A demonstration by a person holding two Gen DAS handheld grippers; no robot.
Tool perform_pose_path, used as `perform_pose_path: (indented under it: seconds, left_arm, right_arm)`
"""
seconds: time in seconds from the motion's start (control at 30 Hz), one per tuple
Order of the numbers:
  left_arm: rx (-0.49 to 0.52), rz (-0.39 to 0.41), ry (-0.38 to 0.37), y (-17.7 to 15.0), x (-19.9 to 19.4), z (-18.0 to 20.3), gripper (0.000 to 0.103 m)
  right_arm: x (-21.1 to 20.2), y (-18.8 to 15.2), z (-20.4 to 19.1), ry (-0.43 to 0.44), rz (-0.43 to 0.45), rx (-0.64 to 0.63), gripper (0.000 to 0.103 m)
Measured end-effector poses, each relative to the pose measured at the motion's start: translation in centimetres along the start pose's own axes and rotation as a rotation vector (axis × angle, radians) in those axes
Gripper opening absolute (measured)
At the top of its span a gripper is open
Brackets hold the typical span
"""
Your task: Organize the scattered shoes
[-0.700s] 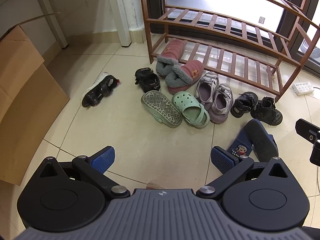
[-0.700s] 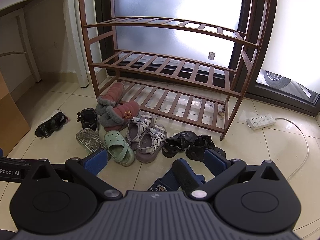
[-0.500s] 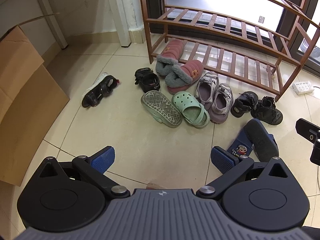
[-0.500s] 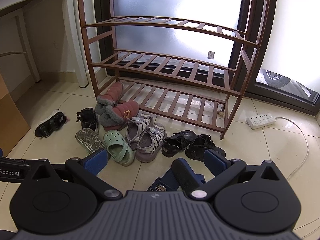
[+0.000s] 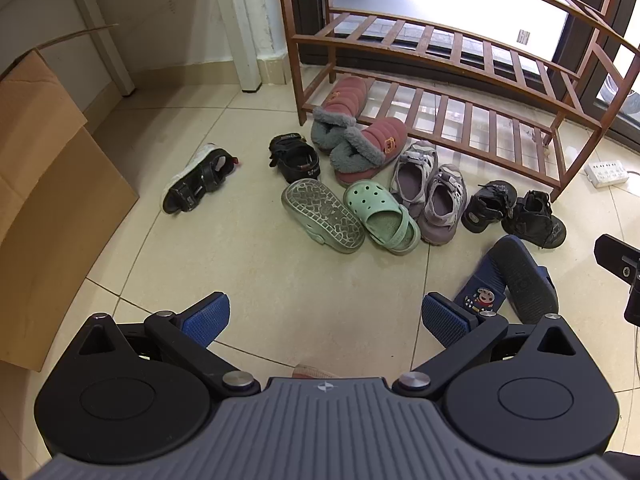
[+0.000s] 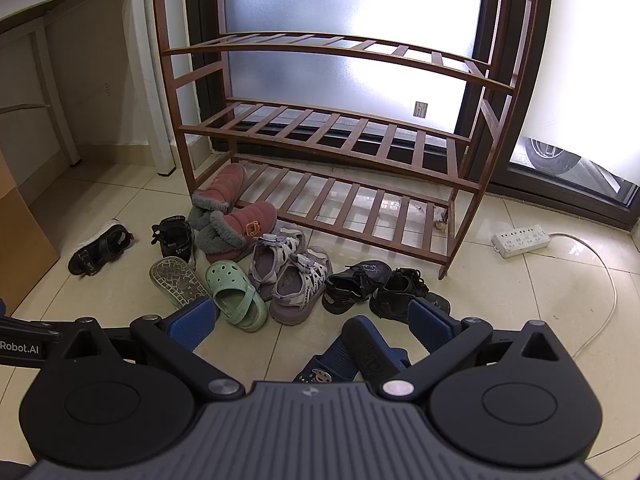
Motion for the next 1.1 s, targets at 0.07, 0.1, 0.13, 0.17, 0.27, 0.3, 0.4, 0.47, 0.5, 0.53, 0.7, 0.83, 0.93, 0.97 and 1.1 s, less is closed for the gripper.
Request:
perform_pose_path:
  seconds: [0.07,0.1,0.13,0.17,0.27,0.3,0.4,0.47,0.5,0.53,0.7,0.83,0.93,0.97,1.1]
  left_arm:
    - [-0.001,-0.001,-0.002,0.0,0.0,-0.2,0.103]
    - [-0.001,-0.002,-0.002,0.0,0.1,-0.3,0.103]
    - [-0.002,-0.002,-0.003,0.0,0.1,-0.3,0.103]
    - [-0.002,-0.003,-0.003,0.0,0.2,-0.4,0.103]
    - [-0.006,-0.009,-0.003,0.0,0.2,-0.7,0.103]
    - [-0.008,-0.011,-0.003,-0.1,0.2,-0.9,0.103]
    - [-0.008,-0.012,-0.002,-0.1,0.3,-0.9,0.103]
    - [-0.009,-0.011,0.001,0.0,0.3,-0.7,0.103]
    - [-0.01,-0.011,0.004,0.0,0.3,-0.4,0.103]
    - [-0.011,-0.011,0.008,0.1,0.3,0.0,0.103]
    - [-0.016,-0.014,0.003,0.0,0.3,-0.3,0.103]
    - [-0.011,-0.014,0.007,0.1,0.2,0.2,0.103]
    - [-0.009,-0.013,0.007,0.1,0.3,0.3,0.103]
    - [-0.009,-0.013,0.008,0.0,0.3,0.3,0.103]
    - [-0.003,-0.01,0.01,0.0,0.3,0.3,0.103]
  right_arm:
    - [0.0,0.0,0.0,-0.001,-0.001,0.001,0.103]
    - [0.0,0.0,0.0,-0.001,-0.001,0.001,0.103]
    - [0.0,0.0,0.0,-0.001,-0.001,0.001,0.103]
    - [0.0,0.0,0.0,0.0,-0.001,0.001,0.103]
    - [-0.1,0.0,0.1,0.0,-0.001,0.001,0.103]
    - [-0.1,0.0,0.1,0.0,-0.001,0.001,0.103]
    - [0.0,0.2,-0.1,-0.001,-0.001,0.001,0.103]
    - [0.1,0.2,-0.2,-0.002,-0.001,0.002,0.103]
    - [0.1,0.2,-0.2,-0.002,-0.001,0.002,0.103]
    - [0.2,0.2,-0.2,-0.002,0.0,0.002,0.103]
    - [0.2,0.2,-0.1,-0.001,0.0,-0.001,0.103]
    - [0.4,0.1,-0.2,0.0,-0.002,-0.003,0.103]
    - [0.3,0.1,-0.1,0.0,-0.002,-0.004,0.103]
    - [0.3,0.1,-0.1,0.0,-0.002,-0.005,0.103]
    - [0.4,0.1,-0.2,-0.001,-0.003,-0.008,0.103]
Point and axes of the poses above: each gripper's, at about its wrist camera, not at the fingertips, and x roughly the way its jaws point, z to its right, y to its top, the point moved 2 cm from there along x, roughly the way its jaws point, and after that the axes turned 14 degrees about -x, right-handed, at the moved point
